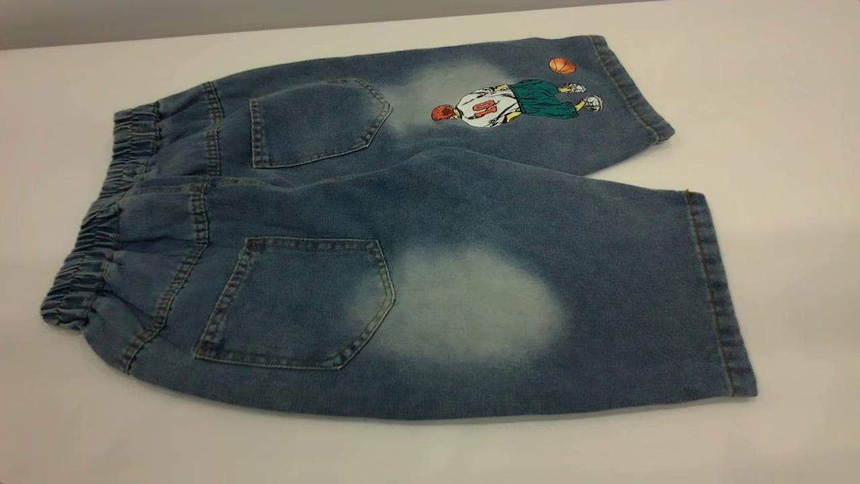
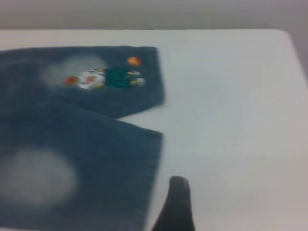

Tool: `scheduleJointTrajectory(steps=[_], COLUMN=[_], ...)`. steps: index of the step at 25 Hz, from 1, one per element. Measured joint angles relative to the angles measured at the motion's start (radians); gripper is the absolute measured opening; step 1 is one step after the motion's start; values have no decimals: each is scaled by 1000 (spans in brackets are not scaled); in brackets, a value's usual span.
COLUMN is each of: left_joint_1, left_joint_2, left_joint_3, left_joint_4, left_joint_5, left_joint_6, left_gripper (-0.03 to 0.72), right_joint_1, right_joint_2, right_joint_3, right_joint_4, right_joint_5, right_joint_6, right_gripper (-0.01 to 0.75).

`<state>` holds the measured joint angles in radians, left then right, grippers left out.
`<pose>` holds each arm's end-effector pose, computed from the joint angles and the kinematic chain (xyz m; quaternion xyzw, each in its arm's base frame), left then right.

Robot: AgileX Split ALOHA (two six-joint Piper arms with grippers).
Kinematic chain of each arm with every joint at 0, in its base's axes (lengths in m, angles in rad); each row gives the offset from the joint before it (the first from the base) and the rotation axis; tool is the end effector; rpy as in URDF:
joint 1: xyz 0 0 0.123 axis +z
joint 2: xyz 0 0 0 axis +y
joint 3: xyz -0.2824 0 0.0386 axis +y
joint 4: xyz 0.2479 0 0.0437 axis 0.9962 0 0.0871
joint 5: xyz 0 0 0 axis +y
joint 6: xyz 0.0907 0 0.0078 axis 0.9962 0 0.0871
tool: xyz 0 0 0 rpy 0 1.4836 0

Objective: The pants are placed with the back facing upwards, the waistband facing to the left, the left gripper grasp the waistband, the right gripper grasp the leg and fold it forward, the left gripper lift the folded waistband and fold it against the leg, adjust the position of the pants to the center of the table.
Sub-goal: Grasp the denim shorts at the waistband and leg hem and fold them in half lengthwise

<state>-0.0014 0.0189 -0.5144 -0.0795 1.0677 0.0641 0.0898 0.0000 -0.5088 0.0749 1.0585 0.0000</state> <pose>-0.0040 -0.0063 0.2809 0.0296 0.8550 -0.0235 0.5172 -0.0064 0.0054 0.2800 -0.0397 0.8488 0.0610 0.5236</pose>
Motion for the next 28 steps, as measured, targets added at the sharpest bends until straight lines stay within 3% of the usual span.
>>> scheduleJointTrajectory(steps=[7, 14, 17, 23, 28], left_joint_1=[0, 0, 0, 0, -1], left_joint_2=[165, 452, 598, 924, 1175], left_joint_3=[-25, -25, -25, -64, -180], left_joint_4=[-39, -155, -195, -186, -186], left_joint_5=[-179, -487, -654, -908, -952], left_joint_6=[-92, -100, -98, -55, -34], left_gripper=[413, 413, 413, 413, 413], right_joint_1=[0, 0, 0, 0, 0], right_joint_2=[84, 359, 477, 718, 893], right_joint_3=[-30, -71, -73, -26, 35], right_joint_4=[30, 161, 271, 548, 829], right_joint_5=[-91, -276, -352, -377, -390], right_joint_6=[11, -29, -109, -317, -534], right_gripper=[562, 562, 562, 561, 537])
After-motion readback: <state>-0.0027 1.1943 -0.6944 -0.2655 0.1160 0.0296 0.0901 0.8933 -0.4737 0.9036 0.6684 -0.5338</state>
